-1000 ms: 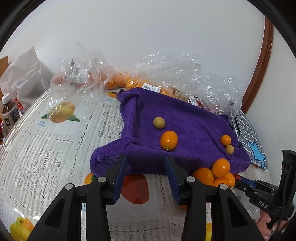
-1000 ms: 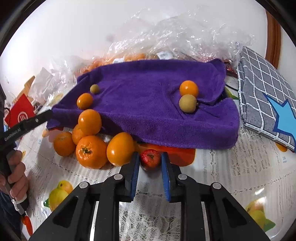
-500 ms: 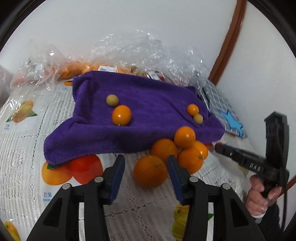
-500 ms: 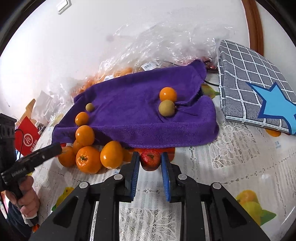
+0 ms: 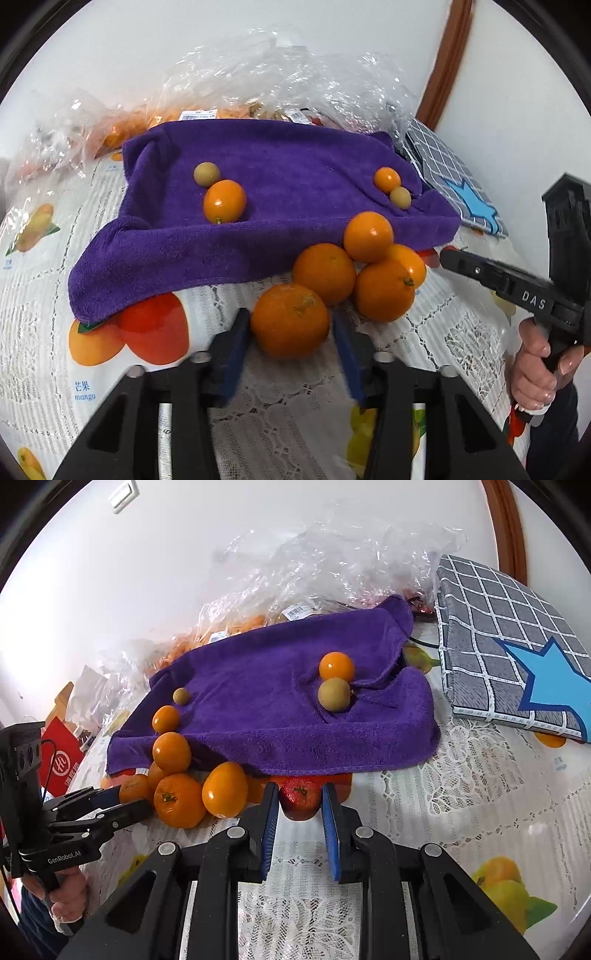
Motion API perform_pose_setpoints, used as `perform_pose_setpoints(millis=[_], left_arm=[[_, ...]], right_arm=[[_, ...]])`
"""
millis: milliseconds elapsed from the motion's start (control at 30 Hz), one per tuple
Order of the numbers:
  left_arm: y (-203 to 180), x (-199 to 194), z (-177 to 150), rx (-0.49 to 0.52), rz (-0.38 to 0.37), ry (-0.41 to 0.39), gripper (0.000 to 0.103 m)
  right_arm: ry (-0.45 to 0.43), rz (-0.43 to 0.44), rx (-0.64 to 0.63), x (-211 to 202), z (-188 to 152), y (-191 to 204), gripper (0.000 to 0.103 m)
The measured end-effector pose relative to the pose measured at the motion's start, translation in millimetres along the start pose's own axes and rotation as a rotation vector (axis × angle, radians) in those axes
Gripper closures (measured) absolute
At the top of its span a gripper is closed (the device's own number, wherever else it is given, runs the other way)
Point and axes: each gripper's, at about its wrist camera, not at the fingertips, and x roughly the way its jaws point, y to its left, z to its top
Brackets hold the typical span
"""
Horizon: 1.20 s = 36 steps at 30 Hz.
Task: Organize fruits
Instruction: 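Grasp a large orange with the left gripper while the right gripper grasps a red fruit, then lift the large orange and red fruit and carry both over the purple towel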
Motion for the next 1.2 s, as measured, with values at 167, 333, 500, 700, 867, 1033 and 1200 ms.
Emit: perform_pose_setpoints(millis=[167, 333, 500, 700, 867, 1033, 1200], left_arm=[[9, -8, 0, -0.056, -0.003, -0.058, 0.063], [15, -20, 0, -0.086, -0.002, -0.127, 0.063], [20, -27, 0, -0.109, 0.007, -0.167, 0.063], [25, -30, 0, -0.134, 0.019, -0.187, 0.063], [27, -31, 0, -0.146, 0.024, -0.197, 0.063], [28, -32, 1, -0.157, 0.022, -0.201, 0.063], [30, -33, 0, -0.166, 0.011, -0.202, 0.063]], right_arm=[[-0.003, 0.0, 0.003, 0, 0, -1, 0.08], [-0.008, 0.001, 0.004, -1, -1, 0, 0.08], [-0.013, -0.002, -0.005, -2, -1, 1, 0.08], [-0.017, -0.005, -0.009, -3, -2, 1, 0.08], [-0.024, -0.008, -0.014, -4, -3, 2, 0.08], [-0.03, -0.006, -0.021, -5, -3, 2, 0.08], [-0.035, -0.006, -0.017, -7, -4, 1, 0.08]])
